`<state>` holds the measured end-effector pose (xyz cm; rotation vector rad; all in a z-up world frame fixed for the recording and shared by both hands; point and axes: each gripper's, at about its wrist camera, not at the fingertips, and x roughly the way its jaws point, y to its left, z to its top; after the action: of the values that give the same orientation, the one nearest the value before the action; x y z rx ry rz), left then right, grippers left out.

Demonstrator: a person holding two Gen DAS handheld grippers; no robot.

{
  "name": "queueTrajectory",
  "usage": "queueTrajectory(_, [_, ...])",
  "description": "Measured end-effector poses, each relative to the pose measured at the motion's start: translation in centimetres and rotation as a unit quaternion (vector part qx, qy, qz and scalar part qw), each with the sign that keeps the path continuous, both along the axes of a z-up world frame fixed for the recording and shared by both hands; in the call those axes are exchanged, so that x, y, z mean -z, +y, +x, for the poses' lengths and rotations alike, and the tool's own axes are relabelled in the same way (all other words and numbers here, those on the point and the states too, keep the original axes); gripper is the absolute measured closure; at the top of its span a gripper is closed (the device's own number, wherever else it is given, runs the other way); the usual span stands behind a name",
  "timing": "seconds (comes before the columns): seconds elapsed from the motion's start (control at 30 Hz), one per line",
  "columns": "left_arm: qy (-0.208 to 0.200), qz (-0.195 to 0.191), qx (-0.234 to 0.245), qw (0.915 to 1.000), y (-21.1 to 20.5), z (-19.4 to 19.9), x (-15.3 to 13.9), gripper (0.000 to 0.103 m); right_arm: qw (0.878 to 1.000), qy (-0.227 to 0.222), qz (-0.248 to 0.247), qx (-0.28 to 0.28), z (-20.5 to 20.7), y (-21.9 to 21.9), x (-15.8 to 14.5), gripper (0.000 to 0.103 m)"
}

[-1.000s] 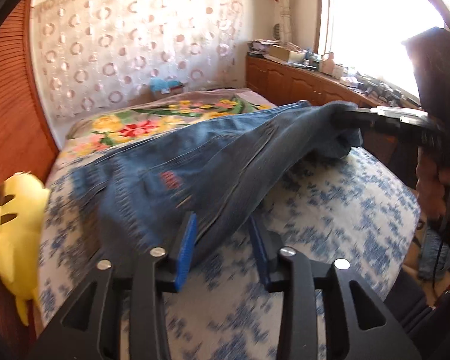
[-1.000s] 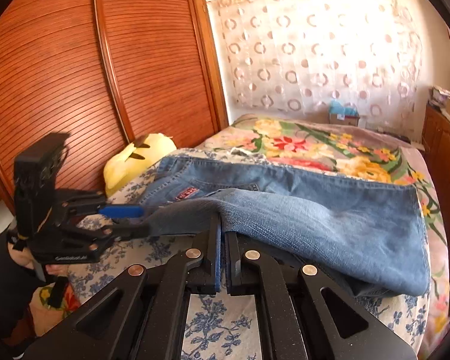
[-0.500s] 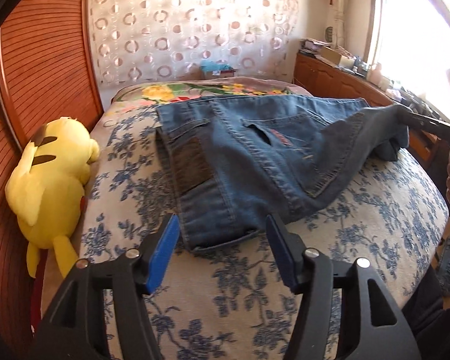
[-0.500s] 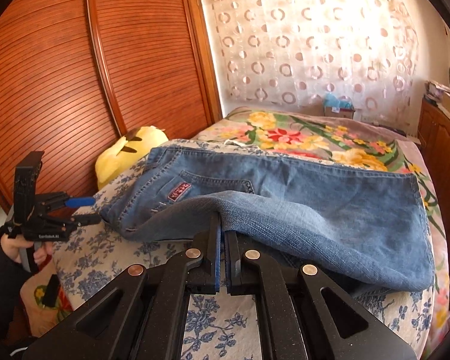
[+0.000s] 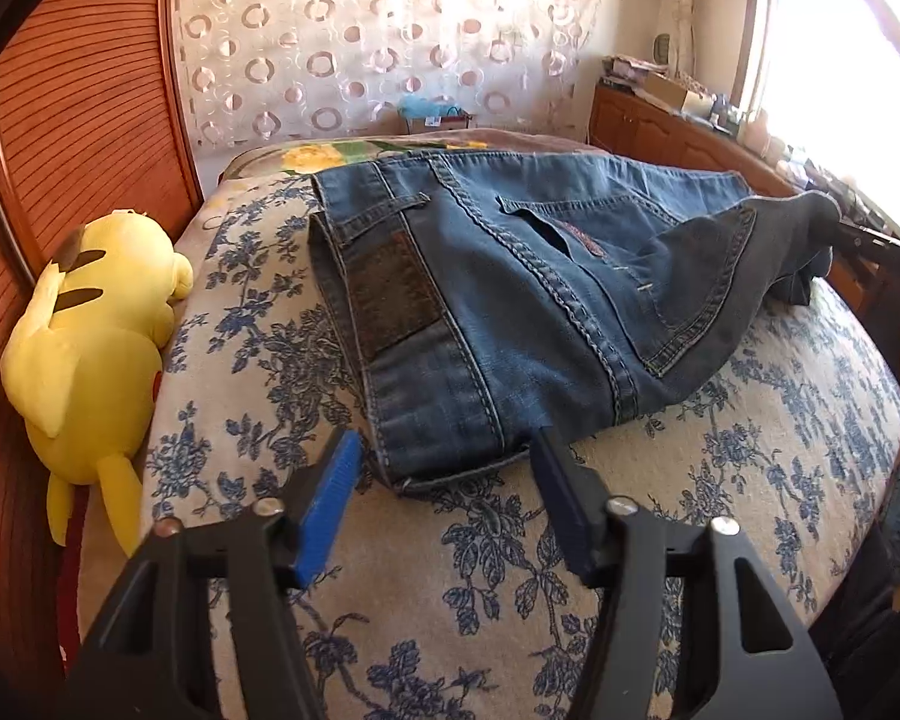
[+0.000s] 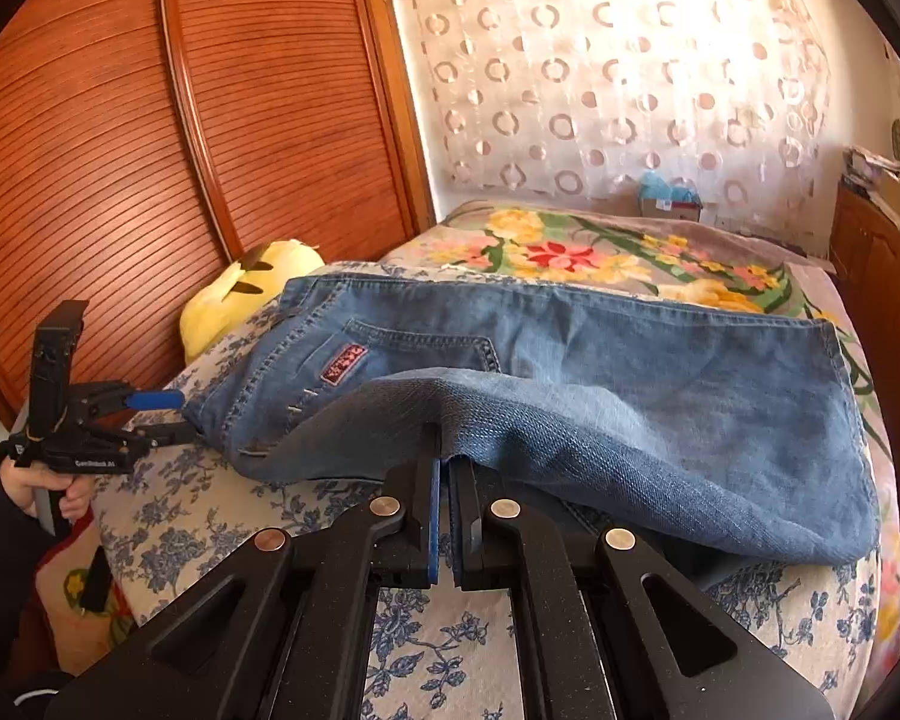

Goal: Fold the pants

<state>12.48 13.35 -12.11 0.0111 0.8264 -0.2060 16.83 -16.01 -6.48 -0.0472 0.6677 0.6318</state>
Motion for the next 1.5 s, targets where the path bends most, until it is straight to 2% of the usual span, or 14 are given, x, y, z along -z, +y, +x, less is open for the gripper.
queueTrajectory(0.1, [0.009,-0.006,0.003,0.9999,0.0,0.6,0.3,0.065,1.000,-0.001,0.001,0.000,0.1,-0.1,0.0,0.103])
queueTrajectory(0.13, [0.010,-0.012,0.003,0.9999,0.0,0.6,0.3,0.077,1.000,-0.001,0.001,-0.001,0.1,-0.2,0.0,0.103])
queueTrajectory(0.17, [0.007,-0.016,0.005,0.9998,-0.1,0.6,0.2,0.080,1.000,0.000,0.001,-0.002,0.0,-0.2,0.0,0.103])
queueTrajectory(0.2, [0.002,-0.013,0.005,0.9999,-0.3,0.5,-0.2,0.091,1.000,-0.002,-0.002,-0.001,-0.1,-0.2,-0.1,0.103])
queueTrajectory(0.3, [-0.021,0.004,0.001,0.9998,-0.7,-0.2,-1.7,0.095,1.000,-0.003,-0.005,-0.004,-0.5,-0.3,-0.5,0.103])
queueTrajectory(0.5, [-0.076,-0.008,-0.017,0.9969,0.7,-2.5,-6.4,0.097,1.000,-0.015,-0.006,-0.002,-2.3,-1.1,-2.3,0.103])
queueTrajectory(0.73, [-0.094,-0.007,-0.027,0.9951,2.4,-5.1,-7.8,0.097,1.000,-0.012,-0.006,-0.025,-6.1,-1.1,-3.2,0.103])
queueTrajectory(0.97, [-0.086,-0.016,-0.039,0.9954,4.2,-8.6,-6.8,0.097,0.998,0.005,0.001,-0.061,-10.0,0.0,-2.6,0.103])
queueTrajectory(1.2, [-0.062,-0.010,-0.046,0.9970,3.5,-9.5,-4.0,0.094,0.998,0.025,-0.015,-0.047,-10.5,0.9,-0.6,0.103])
queueTrajectory(1.4, [-0.057,-0.018,-0.050,0.9969,3.4,-10.4,-4.0,0.087,0.998,0.038,-0.019,-0.041,-11.2,0.6,-0.2,0.101])
queueTrajectory(1.5, [-0.064,-0.009,-0.050,0.9966,3.4,-10.9,-4.8,0.085,0.999,0.035,-0.016,-0.037,-12.0,-0.2,-0.6,0.098])
